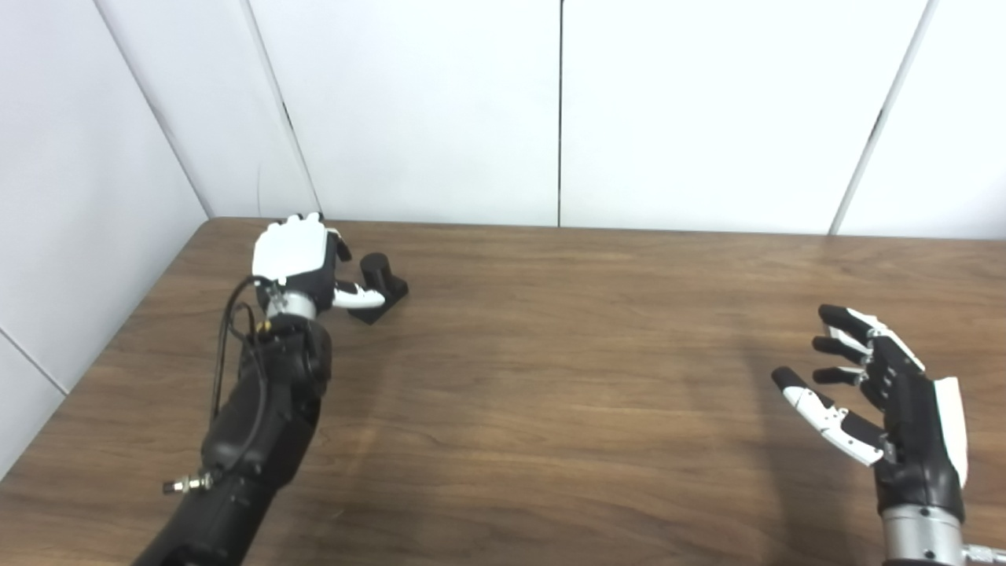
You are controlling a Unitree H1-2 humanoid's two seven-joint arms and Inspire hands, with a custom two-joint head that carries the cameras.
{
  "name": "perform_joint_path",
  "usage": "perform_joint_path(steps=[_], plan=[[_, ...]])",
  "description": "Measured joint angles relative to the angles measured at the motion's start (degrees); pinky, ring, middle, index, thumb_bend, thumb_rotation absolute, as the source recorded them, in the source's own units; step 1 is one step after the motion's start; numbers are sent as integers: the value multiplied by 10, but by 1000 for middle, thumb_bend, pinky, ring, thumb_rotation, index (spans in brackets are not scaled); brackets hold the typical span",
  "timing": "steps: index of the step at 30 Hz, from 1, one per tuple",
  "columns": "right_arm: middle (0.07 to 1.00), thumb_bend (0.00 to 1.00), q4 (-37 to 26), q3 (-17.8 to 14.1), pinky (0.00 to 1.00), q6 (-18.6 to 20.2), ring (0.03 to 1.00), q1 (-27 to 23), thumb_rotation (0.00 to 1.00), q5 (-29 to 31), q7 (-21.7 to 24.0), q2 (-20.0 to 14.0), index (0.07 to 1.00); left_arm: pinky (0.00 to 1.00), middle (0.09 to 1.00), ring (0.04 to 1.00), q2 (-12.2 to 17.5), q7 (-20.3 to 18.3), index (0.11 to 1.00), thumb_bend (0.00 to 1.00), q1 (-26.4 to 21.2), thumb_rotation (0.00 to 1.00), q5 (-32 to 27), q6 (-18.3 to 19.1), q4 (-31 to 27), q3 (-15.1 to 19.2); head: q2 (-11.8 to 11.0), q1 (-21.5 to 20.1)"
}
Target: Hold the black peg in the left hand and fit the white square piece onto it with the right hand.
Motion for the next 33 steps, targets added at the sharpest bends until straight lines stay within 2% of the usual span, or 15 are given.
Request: perform_joint_path(steps=[2, 10, 16, 21, 25, 29, 33], plan=[[798, 589, 0, 0, 577, 0, 728, 0, 165, 1, 0, 1, 748, 1000, 957, 1000, 3, -25, 635, 948, -10, 452, 3, 0, 0, 1, 0, 0], [798, 579, 0, 0, 561, 0, 720, 0, 169, 1, 0, 2, 750, 1000, 950, 1000, 4, -80, 604, 921, -27, 404, 11, 0, 8, 2, 3, -3], [794, 575, -2, 0, 558, 0, 716, 0, 160, 1, 0, 4, 746, 1000, 930, 997, 3, -118, 597, 925, -33, 415, 29, 0, 31, 0, 5, -5], [790, 573, -3, 0, 554, 0, 714, 0, 157, -1, 0, 7, 742, 1000, 931, 995, -1, -124, 616, 910, -33, 450, 30, 0, 35, -1, 8, -4], [791, 569, -3, 0, 556, 0, 717, 0, 158, -3, -1, 8, 743, 1000, 922, 995, -6, -142, 576, 899, -33, 448, 38, 0, 34, -2, 9, -4], [792, 573, -3, 0, 555, 0, 716, 0, 155, -8, -2, 9, 737, 1000, 931, 991, -15, -141, 648, 911, -32, 449, 44, 0, 35, -2, 11, -8], [788, 575, -7, -1, 555, 0, 713, 1, 159, -9, -2, 10, 735, 1000, 930, 997, -24, -125, 642, 913, -28, 428, 42, 0, 51, -2, 13, -9]])
